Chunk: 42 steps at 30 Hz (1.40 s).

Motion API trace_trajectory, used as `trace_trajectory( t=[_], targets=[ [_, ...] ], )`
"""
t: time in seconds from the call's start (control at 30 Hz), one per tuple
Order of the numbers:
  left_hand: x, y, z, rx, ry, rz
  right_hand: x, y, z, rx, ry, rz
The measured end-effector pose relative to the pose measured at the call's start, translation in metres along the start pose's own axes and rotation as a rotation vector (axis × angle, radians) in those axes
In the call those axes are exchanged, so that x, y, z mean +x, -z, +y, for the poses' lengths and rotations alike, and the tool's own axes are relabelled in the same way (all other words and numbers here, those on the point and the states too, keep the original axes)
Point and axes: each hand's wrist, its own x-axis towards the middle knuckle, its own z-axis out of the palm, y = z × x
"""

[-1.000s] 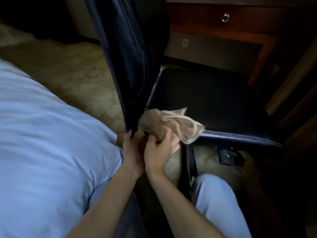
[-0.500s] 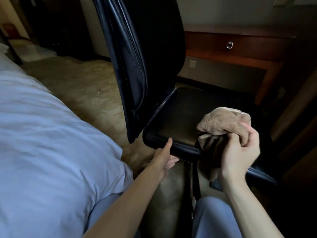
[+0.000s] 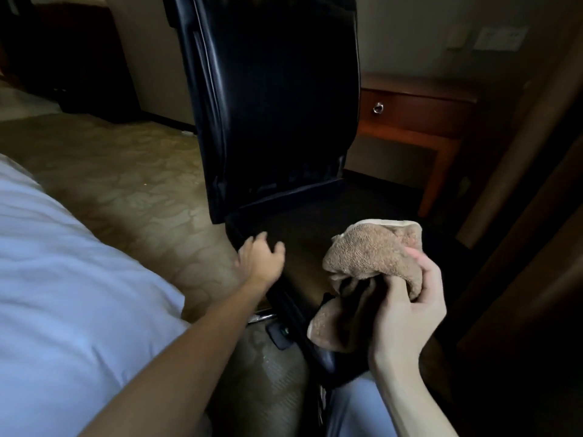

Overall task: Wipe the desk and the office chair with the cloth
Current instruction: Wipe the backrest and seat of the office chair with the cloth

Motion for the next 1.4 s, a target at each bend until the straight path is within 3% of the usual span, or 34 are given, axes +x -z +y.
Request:
trace_trajectory(
  t=[0.17,0.47,0.73,0.9,1.1,1.4],
  targets=[
    [-0.046,-0.027,0.015,0.296,-0.448,-0.102,0.009,0.005,0.002,0.021,-0.036,0.028],
    [-0.086,-0.050,0.029,0.495,-0.726,-0.266,0.022,0.032,-0.001,0.015,-0.065,0.116],
    [-0.108,-0.076,0.034,0.354,-0.812,-0.277,0.022,0.053,0.002,-0.018,-0.093,0.148],
    [-0.118,-0.085,0.050,0.303,-0.850,-0.242,0.032,0.066,-0.008,-0.024,-0.021,0.196],
    [-0.156,-0.122,0.081,0.399,-0.844,-0.357,0.053,0.103,-0.008,-0.096,0.007,0.293],
    [-0.165,-0.137,0.044,0.660,-0.921,-0.275,0.059,0.158,0.024,-0.138,-0.130,0.445]
  ],
)
